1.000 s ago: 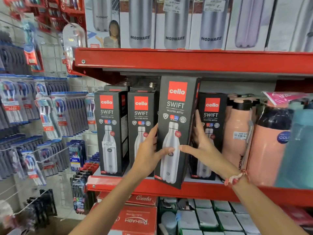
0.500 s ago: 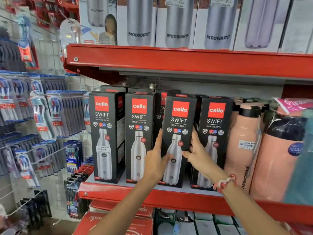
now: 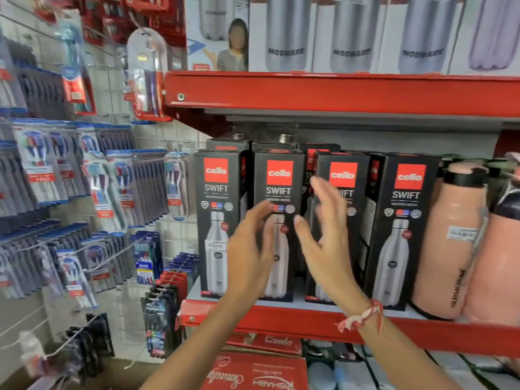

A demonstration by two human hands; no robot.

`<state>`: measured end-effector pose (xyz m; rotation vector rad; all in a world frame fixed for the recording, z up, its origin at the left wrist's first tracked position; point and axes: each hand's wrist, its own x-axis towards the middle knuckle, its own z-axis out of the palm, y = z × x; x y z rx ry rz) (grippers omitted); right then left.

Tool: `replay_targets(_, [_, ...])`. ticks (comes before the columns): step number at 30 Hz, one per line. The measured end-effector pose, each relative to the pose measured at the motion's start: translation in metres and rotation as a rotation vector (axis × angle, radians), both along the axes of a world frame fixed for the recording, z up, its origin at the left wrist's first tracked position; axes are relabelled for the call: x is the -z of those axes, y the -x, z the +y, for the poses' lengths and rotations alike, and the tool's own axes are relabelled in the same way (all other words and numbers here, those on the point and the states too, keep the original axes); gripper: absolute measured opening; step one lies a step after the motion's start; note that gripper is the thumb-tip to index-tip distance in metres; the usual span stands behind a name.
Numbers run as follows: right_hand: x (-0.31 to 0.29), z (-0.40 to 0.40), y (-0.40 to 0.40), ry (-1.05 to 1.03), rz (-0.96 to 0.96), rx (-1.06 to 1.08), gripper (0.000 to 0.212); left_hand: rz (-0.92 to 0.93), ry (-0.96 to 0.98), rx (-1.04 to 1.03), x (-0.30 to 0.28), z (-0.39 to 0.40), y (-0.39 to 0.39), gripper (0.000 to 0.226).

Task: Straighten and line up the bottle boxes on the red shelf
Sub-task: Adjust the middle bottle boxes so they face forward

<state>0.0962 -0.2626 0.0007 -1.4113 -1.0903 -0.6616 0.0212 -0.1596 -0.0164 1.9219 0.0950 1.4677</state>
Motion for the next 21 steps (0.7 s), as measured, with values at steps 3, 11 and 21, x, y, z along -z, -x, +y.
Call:
replay_targets(3, [0.018,0.037,0.034,0.112,0.338,-0.368,0.057,-0.099,0.154,-0.07,0.014,0.042,0.021,0.033])
replay_targets(11, [0.06,0.097,0.06,0.365,0.728,-0.514,0.102,0.327,0.621,0.4,0.052,0.113,0.045,0.059])
replay_targets(21, [0.064,0.098,0.063,0.329,0.772,-0.521,0.092,0.469,0.568,0.527,0.054,0.119,0.075,0.055])
